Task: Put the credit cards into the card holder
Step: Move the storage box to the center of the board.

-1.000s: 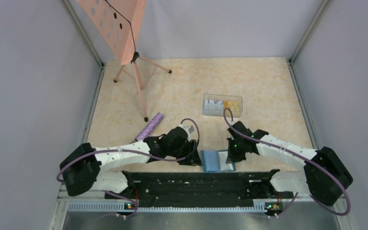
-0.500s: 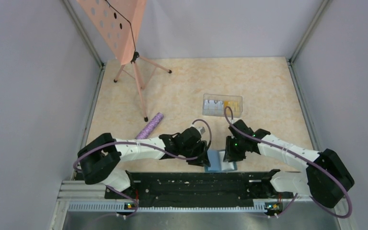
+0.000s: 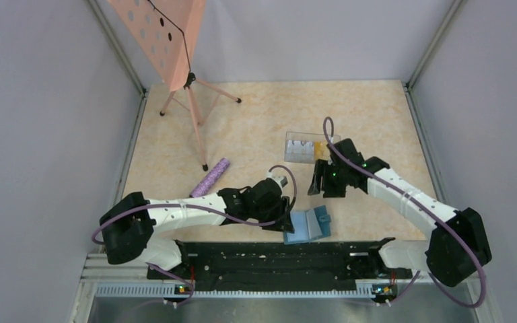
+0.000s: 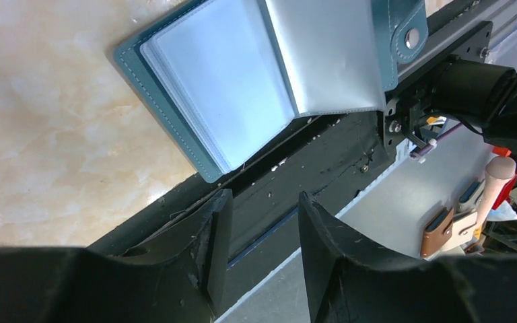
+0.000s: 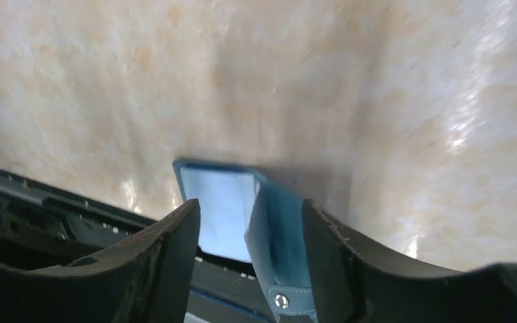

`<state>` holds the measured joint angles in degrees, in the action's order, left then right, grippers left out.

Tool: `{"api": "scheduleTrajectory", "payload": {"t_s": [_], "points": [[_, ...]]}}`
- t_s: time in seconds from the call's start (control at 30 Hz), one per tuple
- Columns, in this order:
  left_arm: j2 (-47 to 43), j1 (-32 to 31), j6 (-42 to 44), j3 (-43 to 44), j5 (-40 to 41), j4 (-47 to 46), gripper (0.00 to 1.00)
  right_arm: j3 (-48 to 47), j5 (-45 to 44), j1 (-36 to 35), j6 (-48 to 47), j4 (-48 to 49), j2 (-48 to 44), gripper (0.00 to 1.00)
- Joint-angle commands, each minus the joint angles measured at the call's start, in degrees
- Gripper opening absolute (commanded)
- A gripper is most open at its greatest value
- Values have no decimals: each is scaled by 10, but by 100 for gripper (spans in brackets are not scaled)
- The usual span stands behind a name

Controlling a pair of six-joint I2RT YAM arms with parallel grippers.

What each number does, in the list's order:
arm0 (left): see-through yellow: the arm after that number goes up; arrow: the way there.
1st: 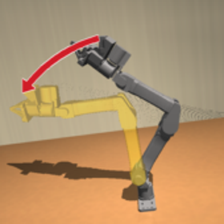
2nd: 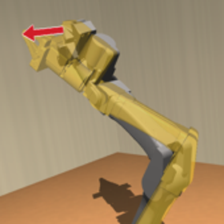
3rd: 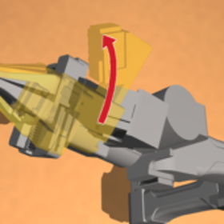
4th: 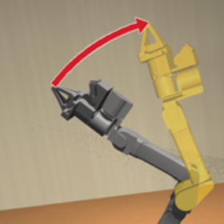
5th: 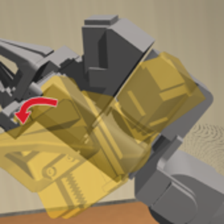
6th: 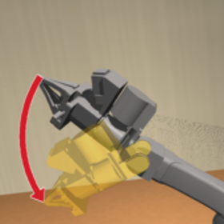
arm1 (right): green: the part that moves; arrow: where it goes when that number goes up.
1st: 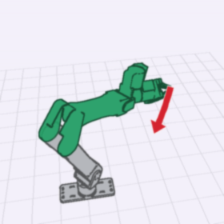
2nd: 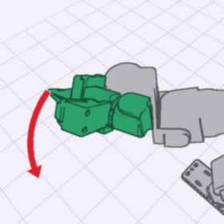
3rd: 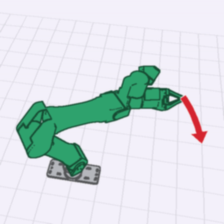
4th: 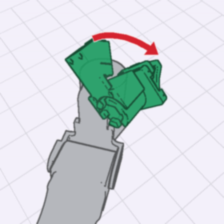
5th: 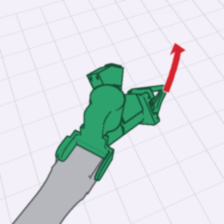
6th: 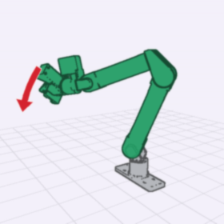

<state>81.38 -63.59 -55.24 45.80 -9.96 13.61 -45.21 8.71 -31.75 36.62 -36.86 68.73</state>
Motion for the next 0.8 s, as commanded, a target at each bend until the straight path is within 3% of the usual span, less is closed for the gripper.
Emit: {"api": "scheduleTrajectory", "payload": {"t_s": [0.0, 0.2, 0.5, 0.7, 0.77], "points": [[-21, -6, 16, 16, 11, 14, 46, -76, 8, 76, -69, -26, 42, 60], [-21, -9, 25, 16, 8, 20, 47, -175, 11, 185, -128, -44, 118, 71], [-15, -14, 43, 11, 2, 30, 46, -315, -74, 234, -168, -54, 279, 68], [-26, -14, 49, 1, 7, 41, 47, -386, -57, 235, -190, -59, 374, 40], [-32, -14, 50, -3, 9, 41, 47, -387, -49, 234, -195, -58, 386, 35]]}}
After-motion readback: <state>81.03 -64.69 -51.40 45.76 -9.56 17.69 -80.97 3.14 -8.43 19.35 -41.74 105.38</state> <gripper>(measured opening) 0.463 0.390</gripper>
